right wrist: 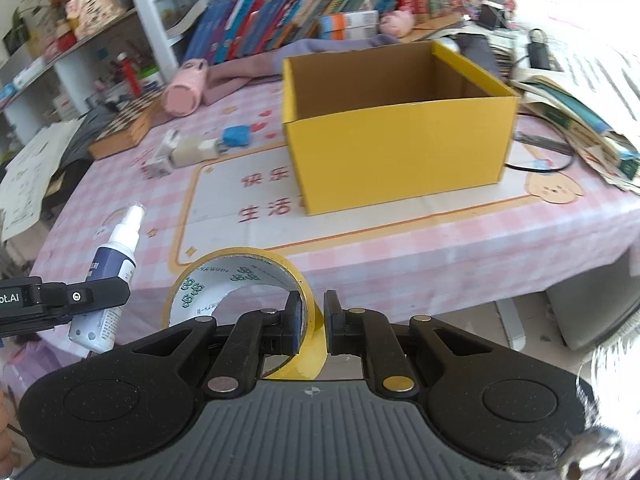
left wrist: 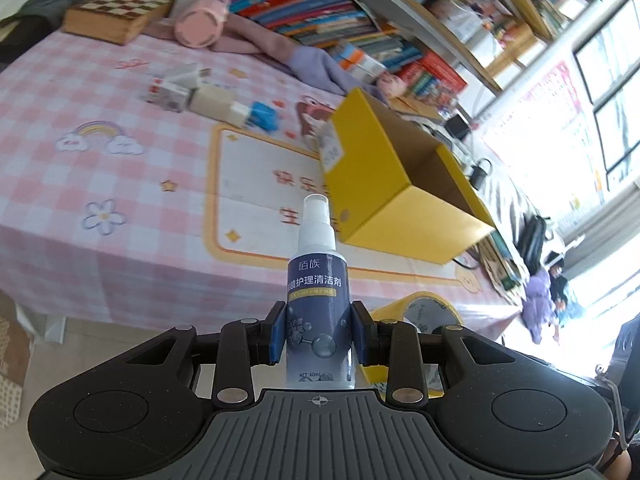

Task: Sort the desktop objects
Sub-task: 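Lift the spray bottle with the left tool while the right tool carries the tape roll to the box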

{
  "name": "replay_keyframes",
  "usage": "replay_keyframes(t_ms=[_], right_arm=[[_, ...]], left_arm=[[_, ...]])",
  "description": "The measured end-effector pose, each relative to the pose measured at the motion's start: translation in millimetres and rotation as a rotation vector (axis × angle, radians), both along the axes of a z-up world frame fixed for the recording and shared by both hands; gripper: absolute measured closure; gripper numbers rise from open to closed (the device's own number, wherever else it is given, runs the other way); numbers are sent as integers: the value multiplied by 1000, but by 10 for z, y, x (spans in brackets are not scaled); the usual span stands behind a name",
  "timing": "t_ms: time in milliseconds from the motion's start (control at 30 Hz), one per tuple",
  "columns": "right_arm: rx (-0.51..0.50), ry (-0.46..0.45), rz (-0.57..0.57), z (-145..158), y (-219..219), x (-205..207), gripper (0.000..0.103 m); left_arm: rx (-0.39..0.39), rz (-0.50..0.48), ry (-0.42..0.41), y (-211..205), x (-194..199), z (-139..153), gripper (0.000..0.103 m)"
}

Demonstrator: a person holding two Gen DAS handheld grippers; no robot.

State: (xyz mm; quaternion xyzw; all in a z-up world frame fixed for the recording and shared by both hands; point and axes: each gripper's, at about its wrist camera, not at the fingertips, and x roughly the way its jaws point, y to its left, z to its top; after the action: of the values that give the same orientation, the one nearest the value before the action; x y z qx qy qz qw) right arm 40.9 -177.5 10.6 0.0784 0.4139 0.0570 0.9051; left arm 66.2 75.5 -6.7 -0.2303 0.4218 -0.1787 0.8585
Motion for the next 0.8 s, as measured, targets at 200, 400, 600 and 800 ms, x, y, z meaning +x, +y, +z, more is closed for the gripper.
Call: replay_keyframes(t_ms=[200,400,600,800], right_arm=[[-2,-16,-54,37,-167,-62,92],[0,-27,-96,54,-288,-66,92],[-1,-30,-111,64,-348,-48,92],[-6,-48,-136,106,-414,-7,92]], left_arm=[[0,-53,-11,-175,68,24,71],[12,-87,-19,-300,118,49,71],[20,-102,-35,-384,185,90,71],[29,-141,-72,-506,275,174,71]])
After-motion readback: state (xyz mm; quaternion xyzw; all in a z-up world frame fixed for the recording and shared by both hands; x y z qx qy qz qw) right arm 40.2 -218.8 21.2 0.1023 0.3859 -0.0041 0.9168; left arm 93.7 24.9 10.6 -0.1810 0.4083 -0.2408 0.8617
